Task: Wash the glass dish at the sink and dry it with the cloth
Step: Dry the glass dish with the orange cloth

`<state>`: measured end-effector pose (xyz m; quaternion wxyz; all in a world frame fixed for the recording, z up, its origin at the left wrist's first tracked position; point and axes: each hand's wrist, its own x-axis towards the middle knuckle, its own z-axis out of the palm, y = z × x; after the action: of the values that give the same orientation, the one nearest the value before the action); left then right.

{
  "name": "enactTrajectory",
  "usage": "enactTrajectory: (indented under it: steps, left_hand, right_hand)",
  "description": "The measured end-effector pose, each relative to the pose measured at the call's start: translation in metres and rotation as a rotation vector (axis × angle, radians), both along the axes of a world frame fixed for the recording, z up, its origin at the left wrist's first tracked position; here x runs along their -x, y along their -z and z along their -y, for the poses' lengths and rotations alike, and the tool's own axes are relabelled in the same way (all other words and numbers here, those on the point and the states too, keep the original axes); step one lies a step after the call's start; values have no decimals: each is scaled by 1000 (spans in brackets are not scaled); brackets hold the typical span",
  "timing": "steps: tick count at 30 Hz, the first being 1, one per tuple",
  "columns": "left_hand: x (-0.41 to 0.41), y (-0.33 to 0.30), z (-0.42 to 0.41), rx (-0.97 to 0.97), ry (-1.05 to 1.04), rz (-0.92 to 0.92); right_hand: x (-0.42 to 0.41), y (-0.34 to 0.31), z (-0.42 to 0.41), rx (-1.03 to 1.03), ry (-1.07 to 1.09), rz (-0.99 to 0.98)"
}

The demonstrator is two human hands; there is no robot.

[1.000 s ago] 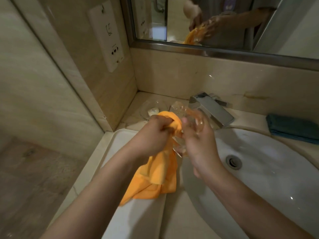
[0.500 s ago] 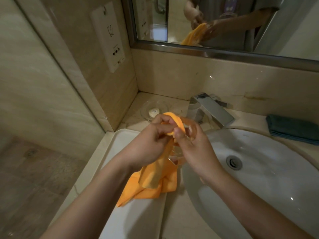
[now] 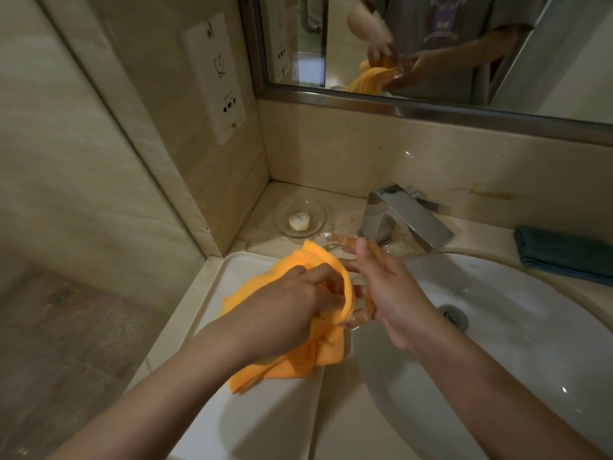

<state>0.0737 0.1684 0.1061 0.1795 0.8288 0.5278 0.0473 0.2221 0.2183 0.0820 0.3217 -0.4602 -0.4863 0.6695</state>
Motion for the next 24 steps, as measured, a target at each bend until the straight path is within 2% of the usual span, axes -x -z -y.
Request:
enactTrajectory:
  steps: [1,3,5,7,9,11,15,19,22,24]
  left_hand:
    - [0,0,4,8,-31,-105]
    - [0,5,8,-148,-60,-260]
    - [-6,-3,11,-216,-88,-388]
    - [-15,-3,11,-162,-115,-502]
    - [-25,1,7,-4,-192,-582]
    - [-29,-4,3,-32,-226,-608]
    - [-18,-2,-4,-222,-302,-351]
    - [-10,4,-11,47,-313,-10]
    - [-11,1,-12,40,-355,278]
    - [-14,0,-11,42,-346,378]
  right_hand:
    - [0,1,0,13,11,-10]
    - [2,2,1,19,38,-26]
    - [5,2,3,8,57,-34]
    - [9,2,6,-11,80,-25]
    - [13,3,8,-19,99,-8]
    - [15,4,9,-31,136,-13]
    - [12,7,11,-60,191,-36]
    - [9,5,16,-97,209,-50]
    - [15,4,17,-159,259,-12]
    - [19,6,17,-182,293,15]
